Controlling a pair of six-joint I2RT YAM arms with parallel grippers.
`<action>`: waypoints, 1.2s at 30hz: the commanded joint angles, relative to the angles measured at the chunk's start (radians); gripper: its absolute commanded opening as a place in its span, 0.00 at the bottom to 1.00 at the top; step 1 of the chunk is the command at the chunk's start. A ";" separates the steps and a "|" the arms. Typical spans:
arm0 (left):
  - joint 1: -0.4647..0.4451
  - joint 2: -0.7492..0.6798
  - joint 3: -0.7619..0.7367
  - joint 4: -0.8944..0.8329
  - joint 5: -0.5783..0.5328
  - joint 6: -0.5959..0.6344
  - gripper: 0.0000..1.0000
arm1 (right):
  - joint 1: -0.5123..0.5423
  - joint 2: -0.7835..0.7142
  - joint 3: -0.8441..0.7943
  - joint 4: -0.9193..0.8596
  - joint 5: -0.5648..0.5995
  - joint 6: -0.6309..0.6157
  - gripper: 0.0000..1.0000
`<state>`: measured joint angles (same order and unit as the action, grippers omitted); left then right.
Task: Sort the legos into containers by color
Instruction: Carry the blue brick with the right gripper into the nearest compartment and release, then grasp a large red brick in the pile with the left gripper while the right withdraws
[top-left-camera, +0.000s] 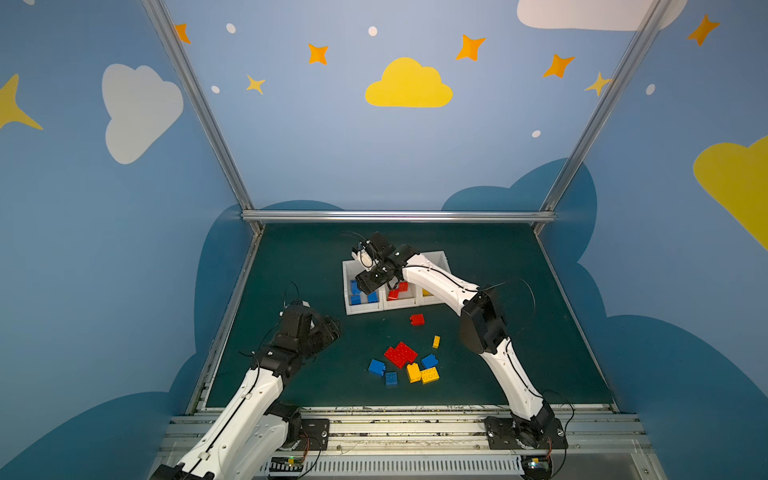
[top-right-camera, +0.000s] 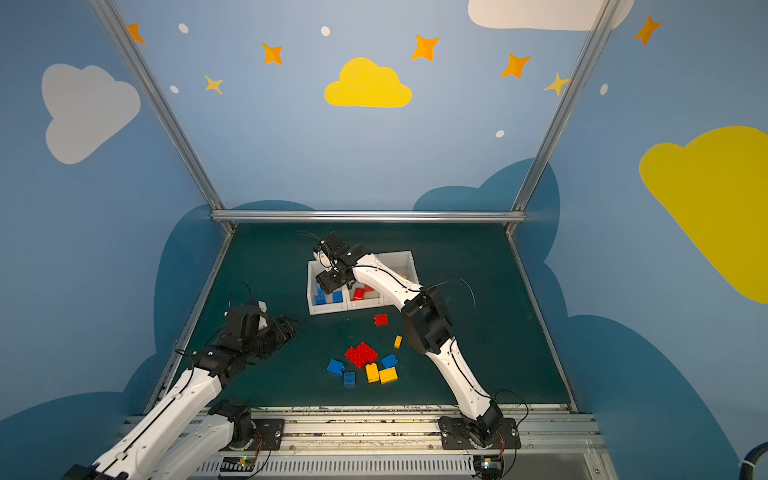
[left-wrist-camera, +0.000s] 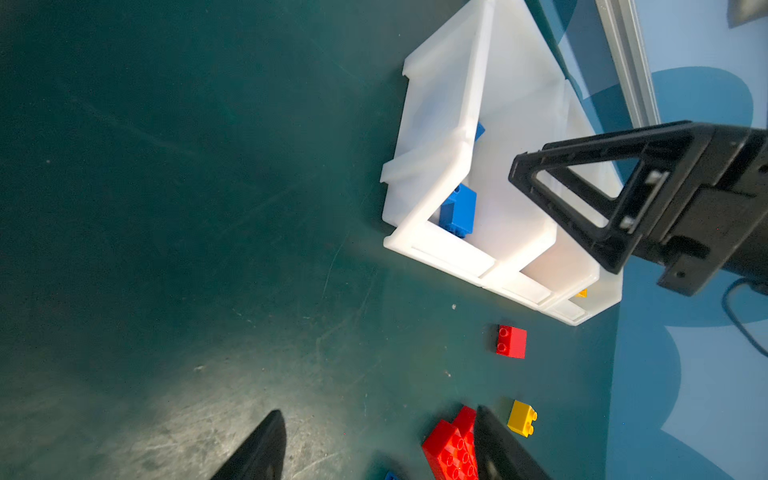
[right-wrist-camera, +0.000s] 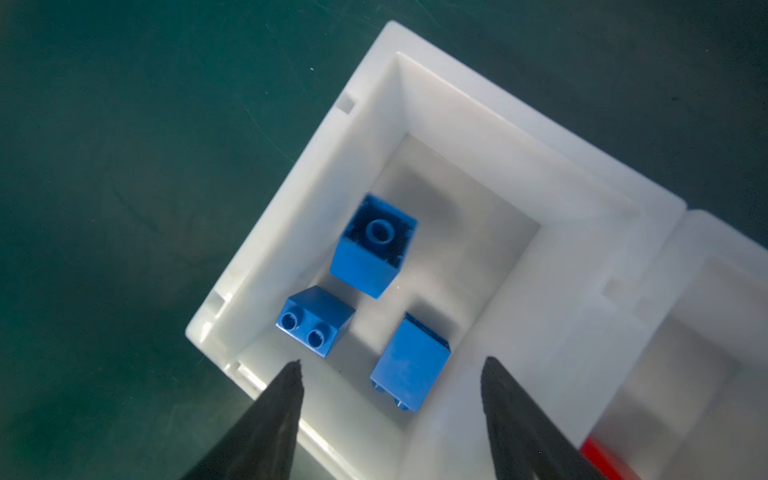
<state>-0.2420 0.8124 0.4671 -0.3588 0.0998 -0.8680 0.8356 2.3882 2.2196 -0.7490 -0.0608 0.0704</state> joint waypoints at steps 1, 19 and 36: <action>0.004 0.004 -0.002 -0.007 0.012 -0.001 0.72 | -0.006 -0.080 -0.006 0.045 0.002 0.008 0.70; 0.003 0.008 0.011 -0.021 0.020 0.029 0.72 | -0.007 -0.344 -0.218 0.047 0.010 0.047 0.71; -0.217 0.229 0.159 -0.035 -0.052 0.169 0.72 | -0.168 -0.814 -0.904 0.047 0.154 0.346 0.72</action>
<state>-0.4164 0.9997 0.5812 -0.3748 0.0853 -0.7521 0.7025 1.6371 1.3846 -0.7143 0.0647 0.3218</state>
